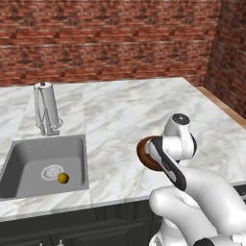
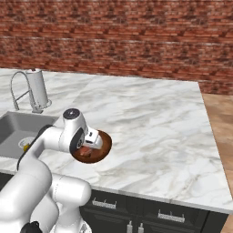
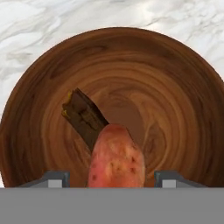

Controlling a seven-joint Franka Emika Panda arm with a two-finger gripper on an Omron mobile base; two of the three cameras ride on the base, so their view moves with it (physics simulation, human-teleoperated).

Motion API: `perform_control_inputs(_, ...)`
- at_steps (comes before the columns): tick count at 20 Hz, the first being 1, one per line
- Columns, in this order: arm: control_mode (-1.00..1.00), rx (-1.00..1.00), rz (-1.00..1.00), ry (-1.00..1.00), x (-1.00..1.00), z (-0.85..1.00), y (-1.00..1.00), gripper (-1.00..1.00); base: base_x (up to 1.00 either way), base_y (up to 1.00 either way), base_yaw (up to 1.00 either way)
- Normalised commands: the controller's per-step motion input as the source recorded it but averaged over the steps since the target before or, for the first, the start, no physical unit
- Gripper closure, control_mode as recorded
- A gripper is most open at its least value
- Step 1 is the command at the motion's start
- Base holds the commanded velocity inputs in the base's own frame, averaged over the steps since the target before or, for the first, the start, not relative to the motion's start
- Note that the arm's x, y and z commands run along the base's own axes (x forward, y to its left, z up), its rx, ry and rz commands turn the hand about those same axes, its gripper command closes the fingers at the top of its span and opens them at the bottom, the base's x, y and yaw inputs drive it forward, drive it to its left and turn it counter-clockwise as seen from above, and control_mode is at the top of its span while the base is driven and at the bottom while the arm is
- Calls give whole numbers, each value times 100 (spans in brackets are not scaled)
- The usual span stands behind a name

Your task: Pick the sweet potatos from the cabinet and place them in one bowl. Pick the lemon from the sink and place it in the other bowl.

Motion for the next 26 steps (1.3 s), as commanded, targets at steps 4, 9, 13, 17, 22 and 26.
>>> perform_control_inputs(4, -100, 0, 0, 0, 1, 2, -2, -100, 0, 0, 0)
perform_control_inputs(9, -100, 0, 0, -1, -10, 41, 0, -100, 0, 0, 0)
perform_control_inputs(13, -100, 0, 0, 0, -34, 54, 0, -100, 0, 0, 0)
perform_control_inputs(17, -100, 0, 0, 0, -44, 47, 0, -100, 0, 0, 0)
perform_control_inputs(22, -100, 0, -2, 4, -62, 41, 0, -100, 0, 0, 0)
perform_control_inputs(26, -100, 0, -3, 6, -58, 46, 0, -100, 0, 0, 0)
